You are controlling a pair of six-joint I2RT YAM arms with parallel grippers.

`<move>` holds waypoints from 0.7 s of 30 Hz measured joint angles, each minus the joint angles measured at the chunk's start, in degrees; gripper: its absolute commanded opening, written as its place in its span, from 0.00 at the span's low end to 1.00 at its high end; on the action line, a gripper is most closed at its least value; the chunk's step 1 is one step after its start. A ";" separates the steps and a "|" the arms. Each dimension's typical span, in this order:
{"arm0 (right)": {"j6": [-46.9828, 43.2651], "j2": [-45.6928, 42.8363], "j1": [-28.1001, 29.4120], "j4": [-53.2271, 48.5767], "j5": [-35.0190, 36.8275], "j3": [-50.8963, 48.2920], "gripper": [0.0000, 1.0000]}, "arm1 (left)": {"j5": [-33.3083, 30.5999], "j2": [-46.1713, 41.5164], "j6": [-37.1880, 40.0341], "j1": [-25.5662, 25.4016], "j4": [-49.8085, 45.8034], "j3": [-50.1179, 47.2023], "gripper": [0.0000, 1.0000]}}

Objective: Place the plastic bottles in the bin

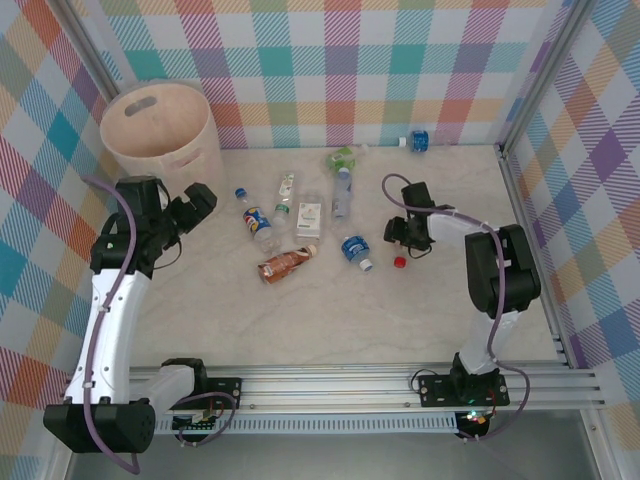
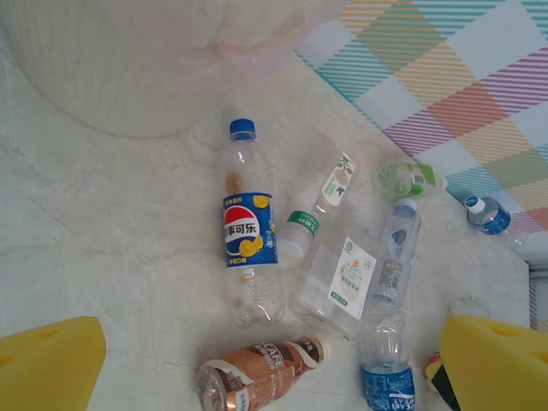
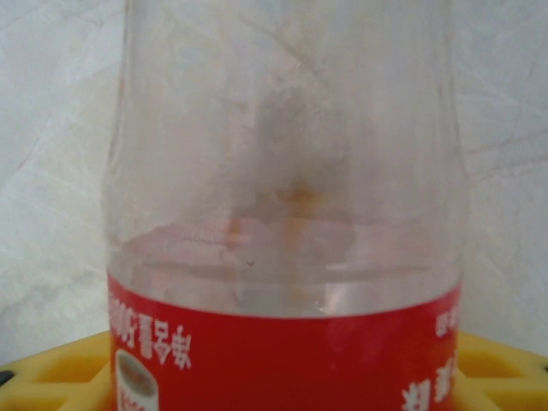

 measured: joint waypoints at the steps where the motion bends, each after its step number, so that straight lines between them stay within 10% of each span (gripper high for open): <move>1: -0.04 -1.11 0.00 0.50 -0.39 -1.01 0.53 | 0.00 -0.11 -0.02 0.00 0.15 -0.26 1.00; 21: -1.46 -31.26 7.34 15.96 -12.90 -19.30 0.39 | 10.60 2.14 -4.50 -13.14 15.30 -7.10 1.00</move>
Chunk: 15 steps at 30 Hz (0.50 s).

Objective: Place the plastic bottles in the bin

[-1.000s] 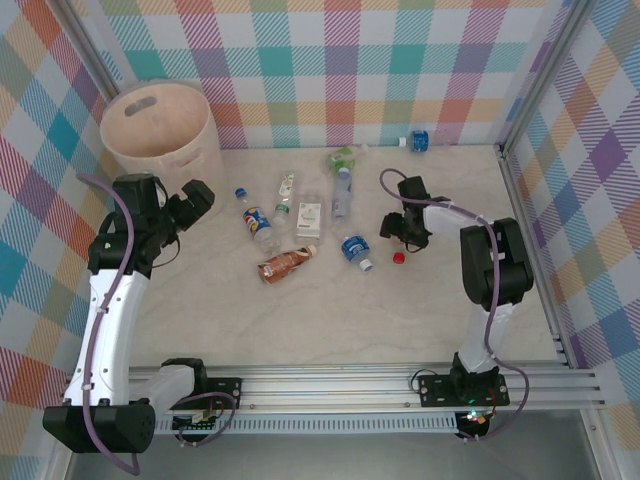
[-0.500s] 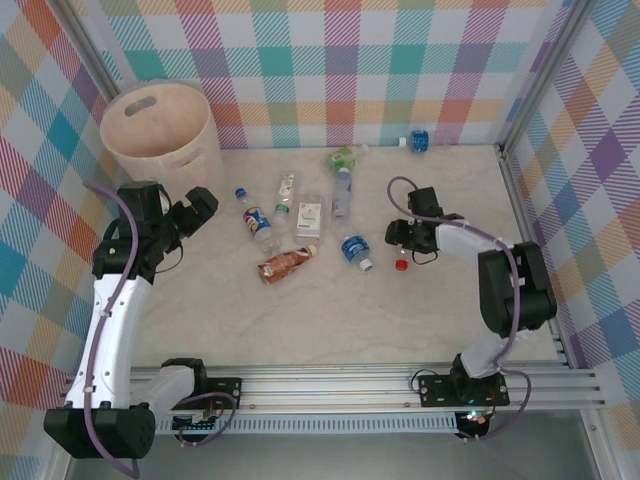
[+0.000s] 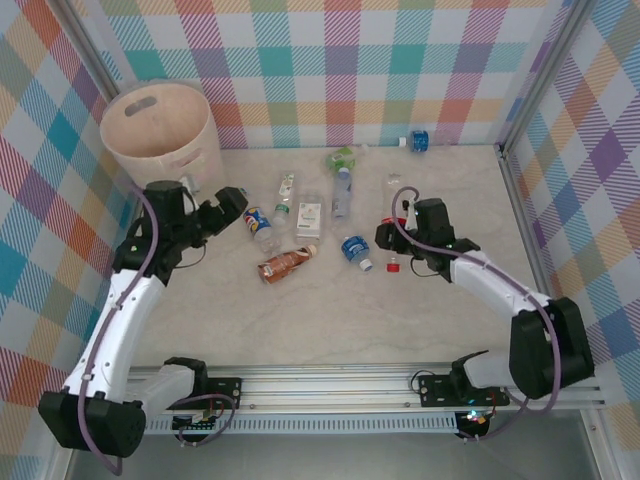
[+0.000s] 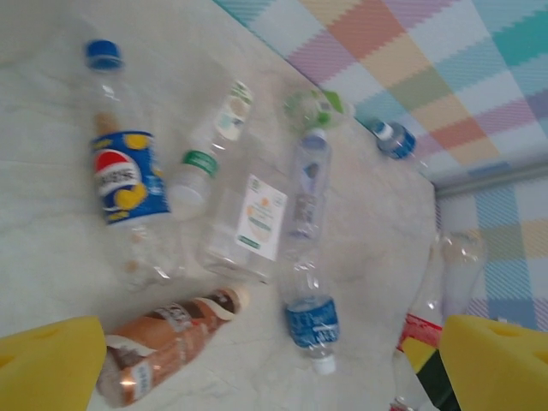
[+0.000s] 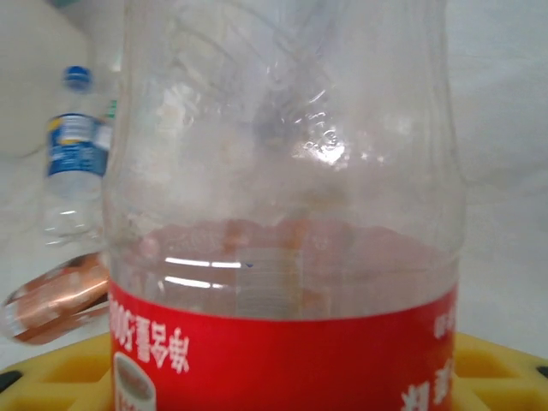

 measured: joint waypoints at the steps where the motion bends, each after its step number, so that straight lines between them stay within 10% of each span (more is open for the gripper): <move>1: 0.00 -0.68 0.70 0.90 -0.94 -0.35 0.39 | 0.57 0.74 -0.13 -1.49 1.09 0.00 1.00; 15: -5.01 0.61 10.62 7.48 -9.73 1.05 0.39 | 6.36 13.57 -0.66 -16.02 11.89 4.24 1.00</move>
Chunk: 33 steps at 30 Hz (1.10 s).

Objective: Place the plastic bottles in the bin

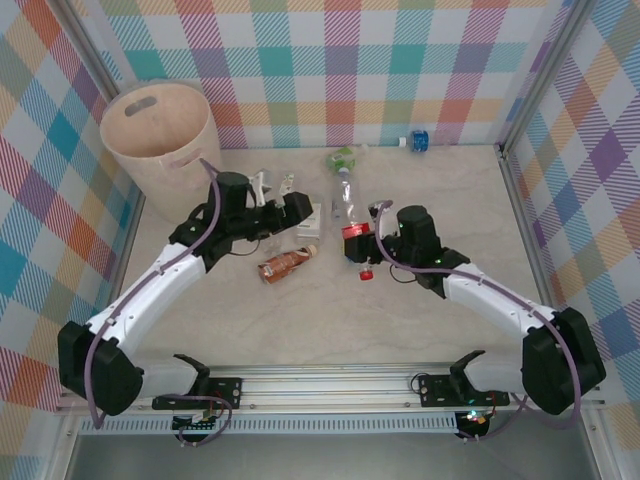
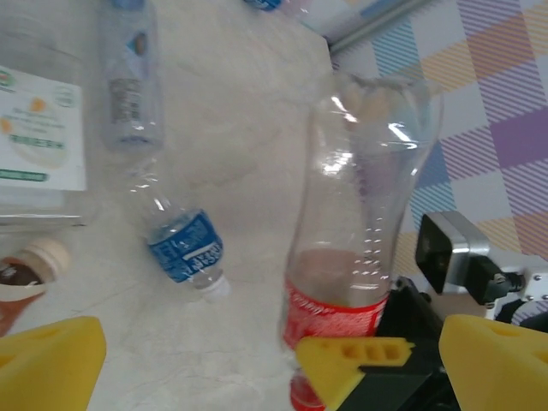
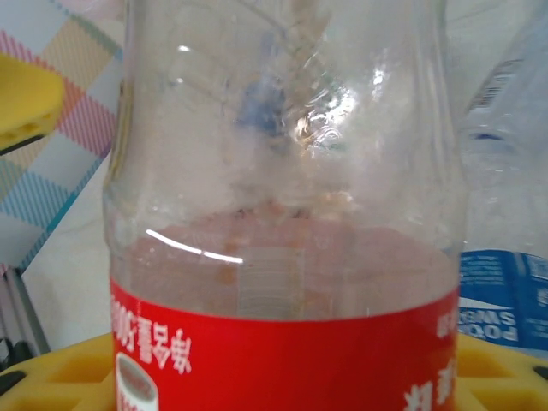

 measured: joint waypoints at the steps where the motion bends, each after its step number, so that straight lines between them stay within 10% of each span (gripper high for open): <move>1: -0.39 0.48 0.50 0.15 -0.31 0.39 0.39 | -0.02 0.76 0.00 -0.66 0.48 0.74 1.00; 11: -2.10 4.55 4.63 0.24 -3.15 5.20 0.40 | -6.16 7.54 0.70 -3.93 -0.59 6.97 0.94; 18: -2.67 4.87 6.12 -0.31 -4.00 6.82 0.43 | -10.40 10.43 -0.37 -4.28 -1.44 8.17 0.66; 25: -3.21 5.16 6.14 -1.07 -3.61 6.88 0.82 | -11.15 10.71 -1.22 -4.57 -0.83 8.17 0.54; 33: -6.73 4.07 6.25 -4.55 -3.34 7.52 0.96 | -14.60 10.71 -1.03 -4.20 -2.05 8.24 0.53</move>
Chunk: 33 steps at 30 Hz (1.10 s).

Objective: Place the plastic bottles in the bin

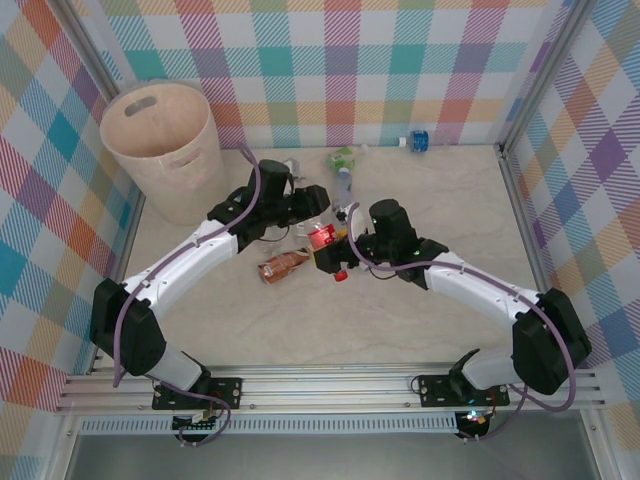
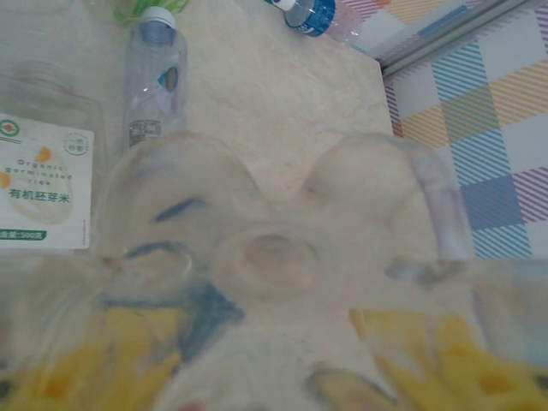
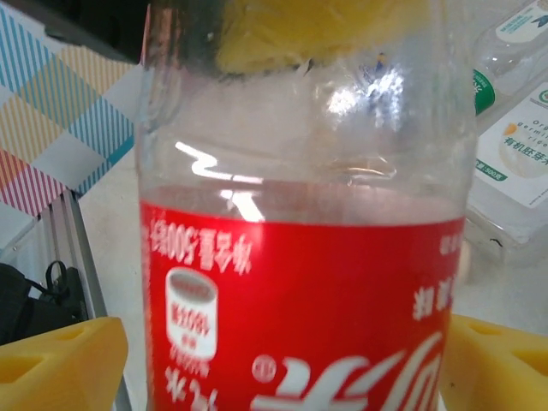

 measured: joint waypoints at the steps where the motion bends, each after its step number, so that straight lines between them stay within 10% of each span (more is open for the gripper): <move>1: -0.39 -0.61 0.00 -0.55 0.07 0.00 1.00 | -0.42 0.00 0.02 0.02 -0.31 0.00 0.53; 18: -10.14 -16.44 0.11 -5.97 9.46 -2.80 1.00 | -6.34 -2.23 1.20 4.74 -3.34 1.62 0.53; 33: -4.00 -18.80 0.09 -3.78 39.12 -5.73 1.00 | -17.38 -6.78 7.78 12.31 -7.48 11.19 0.52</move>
